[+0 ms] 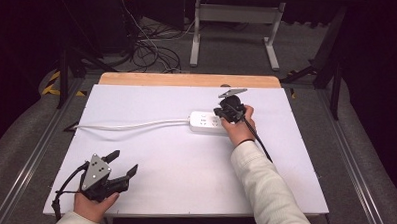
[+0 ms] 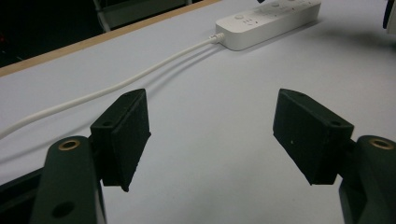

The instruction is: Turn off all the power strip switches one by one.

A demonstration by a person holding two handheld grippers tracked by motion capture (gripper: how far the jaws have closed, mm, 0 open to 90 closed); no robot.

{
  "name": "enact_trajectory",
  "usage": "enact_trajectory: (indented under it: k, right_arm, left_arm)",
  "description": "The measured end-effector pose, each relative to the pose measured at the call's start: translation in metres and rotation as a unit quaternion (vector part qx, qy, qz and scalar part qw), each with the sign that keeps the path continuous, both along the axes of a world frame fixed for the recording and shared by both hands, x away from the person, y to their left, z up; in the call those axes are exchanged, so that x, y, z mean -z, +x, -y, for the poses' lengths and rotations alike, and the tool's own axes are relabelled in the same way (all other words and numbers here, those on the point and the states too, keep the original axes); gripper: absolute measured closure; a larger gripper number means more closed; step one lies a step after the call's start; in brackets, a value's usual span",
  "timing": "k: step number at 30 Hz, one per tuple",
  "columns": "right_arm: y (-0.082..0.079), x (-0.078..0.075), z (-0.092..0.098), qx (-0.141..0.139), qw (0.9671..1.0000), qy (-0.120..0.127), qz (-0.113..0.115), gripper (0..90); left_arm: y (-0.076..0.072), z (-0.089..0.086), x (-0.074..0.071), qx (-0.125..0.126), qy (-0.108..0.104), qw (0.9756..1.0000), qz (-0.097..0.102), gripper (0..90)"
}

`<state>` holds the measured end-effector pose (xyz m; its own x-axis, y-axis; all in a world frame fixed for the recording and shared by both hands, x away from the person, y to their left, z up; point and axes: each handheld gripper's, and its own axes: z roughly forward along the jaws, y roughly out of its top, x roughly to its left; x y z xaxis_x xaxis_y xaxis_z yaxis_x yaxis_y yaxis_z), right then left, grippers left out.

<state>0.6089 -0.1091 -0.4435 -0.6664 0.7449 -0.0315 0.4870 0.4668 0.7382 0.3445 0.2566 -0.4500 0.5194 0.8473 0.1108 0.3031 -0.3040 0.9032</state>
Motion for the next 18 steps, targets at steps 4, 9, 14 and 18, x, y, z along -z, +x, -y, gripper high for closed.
enact_trajectory:
  k: [4, 9, 14, 18]
  right_arm:
    - [-0.0004, 0.0026, -0.0033, -0.004, 1.0000, -0.005, 0.002, 90.0]
    - [-0.0004, 0.0053, -0.0055, -0.002, 0.9999, -0.012, 0.001, 90.0]
    - [0.0004, 0.0058, -0.0053, -0.001, 0.9999, -0.012, 0.002, 90.0]
    - [0.0009, 0.0075, -0.0062, -0.002, 0.9999, -0.015, 0.000, 90.0]
  left_arm:
    - [-0.0009, 0.0001, -0.0005, -0.002, -0.002, 1.0000, 0.003, 27.9]
    - [-0.0009, 0.0003, -0.0004, -0.001, -0.002, 1.0000, 0.003, 27.9]
    - [-0.0005, -0.0004, -0.0006, -0.001, 0.001, 1.0000, 0.003, 27.9]
    - [-0.0008, 0.0002, -0.0004, -0.001, -0.001, 1.0000, 0.003, 27.9]
